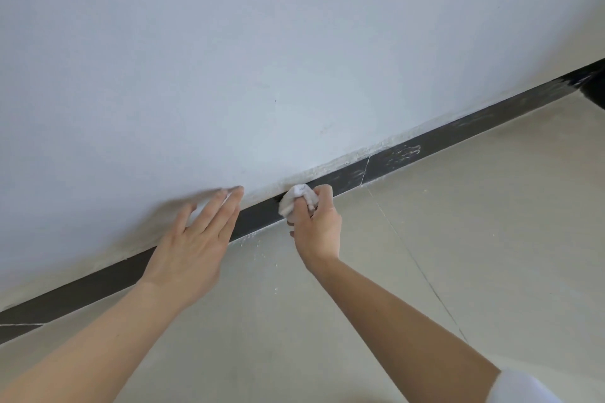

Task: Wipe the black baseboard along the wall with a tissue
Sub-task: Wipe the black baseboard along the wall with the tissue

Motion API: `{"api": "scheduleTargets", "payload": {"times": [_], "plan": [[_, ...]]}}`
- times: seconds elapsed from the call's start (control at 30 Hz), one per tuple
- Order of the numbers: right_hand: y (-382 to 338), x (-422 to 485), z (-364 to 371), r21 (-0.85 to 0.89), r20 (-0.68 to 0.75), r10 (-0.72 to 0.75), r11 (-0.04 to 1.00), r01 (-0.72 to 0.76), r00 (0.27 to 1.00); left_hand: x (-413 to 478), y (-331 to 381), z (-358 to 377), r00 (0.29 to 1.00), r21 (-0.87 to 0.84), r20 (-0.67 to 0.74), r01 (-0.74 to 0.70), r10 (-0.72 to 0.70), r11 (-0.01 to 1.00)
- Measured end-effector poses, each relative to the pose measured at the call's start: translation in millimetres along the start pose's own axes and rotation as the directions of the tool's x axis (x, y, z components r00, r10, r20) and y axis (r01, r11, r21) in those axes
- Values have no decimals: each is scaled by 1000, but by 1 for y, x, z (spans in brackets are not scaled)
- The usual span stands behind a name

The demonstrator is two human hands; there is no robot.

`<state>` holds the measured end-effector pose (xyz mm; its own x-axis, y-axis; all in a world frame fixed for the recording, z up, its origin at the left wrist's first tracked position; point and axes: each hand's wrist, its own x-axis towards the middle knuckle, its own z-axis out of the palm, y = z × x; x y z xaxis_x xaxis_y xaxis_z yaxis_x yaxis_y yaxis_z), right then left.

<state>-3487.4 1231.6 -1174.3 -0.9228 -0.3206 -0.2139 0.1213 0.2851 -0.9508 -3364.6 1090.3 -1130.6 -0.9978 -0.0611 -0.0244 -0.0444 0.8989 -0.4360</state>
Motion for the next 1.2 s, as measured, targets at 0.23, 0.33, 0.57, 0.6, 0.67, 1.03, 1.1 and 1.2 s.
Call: {"api": "scheduleTargets", "payload": {"times": [0.23, 0.33, 0.57, 0.6, 0.67, 1.03, 1.1, 1.2], "plan": [[12, 32, -39, -61, -99, -40, 998, 34, 994, 2, 3, -1, 1000, 7, -13, -17, 17, 1000], [17, 46, -49, 98, -314, 132, 990, -106, 940, 3, 3, -4, 1000, 0, -2, -10, 10, 1000], [31, -7, -18, -155, 2, 46, 987, -45, 999, 11, 11, -9, 999, -102, 29, 42, -40, 994], [32, -16, -4, -193, 125, 56, 981, -31, 991, 12, 11, -10, 999, -93, 26, 38, -36, 995], [32, -22, 19, -163, 246, 133, 982, -94, 960, 13, 11, -9, 1000, -63, 9, 28, -28, 998], [32, 71, -63, 185, -189, 279, 952, -245, 941, 16, 8, -8, 999, 33, 32, -28, 27, 999], [36, 87, -82, 192, -253, 305, 946, -261, 918, 24, 10, -17, 996, 42, 66, -59, 56, 997], [35, 94, -103, 266, -351, 326, 934, -240, 878, 44, 18, -33, 997, 3, 47, -68, 67, 998]]}}
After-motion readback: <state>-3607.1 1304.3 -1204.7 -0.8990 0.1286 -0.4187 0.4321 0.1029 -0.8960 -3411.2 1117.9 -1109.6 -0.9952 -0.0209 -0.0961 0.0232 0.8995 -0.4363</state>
